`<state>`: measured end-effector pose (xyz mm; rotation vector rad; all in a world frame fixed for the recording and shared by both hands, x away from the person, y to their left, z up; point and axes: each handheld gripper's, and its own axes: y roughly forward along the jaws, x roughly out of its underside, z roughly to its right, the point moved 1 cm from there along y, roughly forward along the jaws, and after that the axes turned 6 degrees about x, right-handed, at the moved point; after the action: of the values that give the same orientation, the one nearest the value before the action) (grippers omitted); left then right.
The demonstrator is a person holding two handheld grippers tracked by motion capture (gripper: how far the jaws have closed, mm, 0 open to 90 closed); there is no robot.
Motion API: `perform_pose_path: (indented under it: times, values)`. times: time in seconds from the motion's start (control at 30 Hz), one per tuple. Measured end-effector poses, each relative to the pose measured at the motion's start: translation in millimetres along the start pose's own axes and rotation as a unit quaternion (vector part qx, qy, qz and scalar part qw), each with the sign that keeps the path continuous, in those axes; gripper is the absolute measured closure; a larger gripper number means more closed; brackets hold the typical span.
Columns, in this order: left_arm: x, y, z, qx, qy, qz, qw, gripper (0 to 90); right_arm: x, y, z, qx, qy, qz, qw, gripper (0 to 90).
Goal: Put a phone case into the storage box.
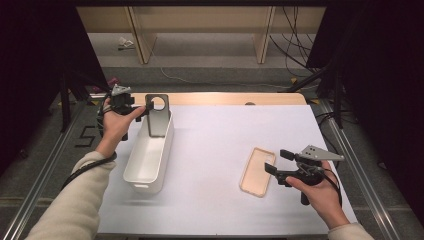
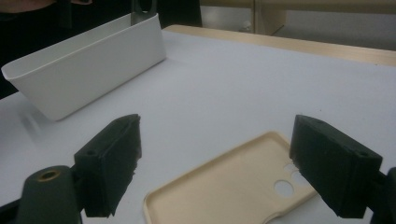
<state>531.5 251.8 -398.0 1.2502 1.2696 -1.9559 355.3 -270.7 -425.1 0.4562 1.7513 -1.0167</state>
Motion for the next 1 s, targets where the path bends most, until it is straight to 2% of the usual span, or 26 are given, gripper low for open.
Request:
perform_pose_path:
  times: [0.1,0.2,0.4,0.57,0.67,0.73,0.83,1.0]
  values:
    - [1.8,-13.0,3.6,0.013,0.006,-0.002,0.9999,5.4,0.4,0.8,-0.1,0.001,0.0,-0.003,1.0,17.6]
    - [6.3,-27.1,12.3,0.031,0.007,0.002,0.9995,0.4,0.4,1.3,-0.5,0.0,-0.001,-0.004,1.0,17.5]
    - [21.1,-53.1,36.6,0.053,0.034,0.007,0.998,0.0,1.1,2.6,-0.7,0.001,-0.002,-0.008,1.0,17.5]
    - [36.8,-72.3,53.1,0.066,0.041,0.016,0.9968,0.0,1.7,3.5,-0.8,0.0,-0.003,-0.011,0.9999,17.5]
    - [49.4,-82.0,66.0,0.085,0.047,0.022,0.995,0.0,2.0,4.7,-0.8,0.0,-0.002,-0.013,0.9999,17.6]
    - [58.6,-88.4,77.1,0.099,0.057,0.027,0.9931,0.2,2.2,5.6,-1.1,0.0,-0.002,-0.015,0.9999,17.6]
    - [73.7,-96.2,95.2,0.121,0.076,0.02,0.9896,0.1,2.3,7.9,-2.3,-0.003,-0.003,-0.017,0.9999,17.6]
    - [84.7,-102.4,108.1,0.131,0.089,0.022,0.9872,0.0,2.9,11.8,-4.6,-0.007,-0.009,-0.023,0.9997,17.6]
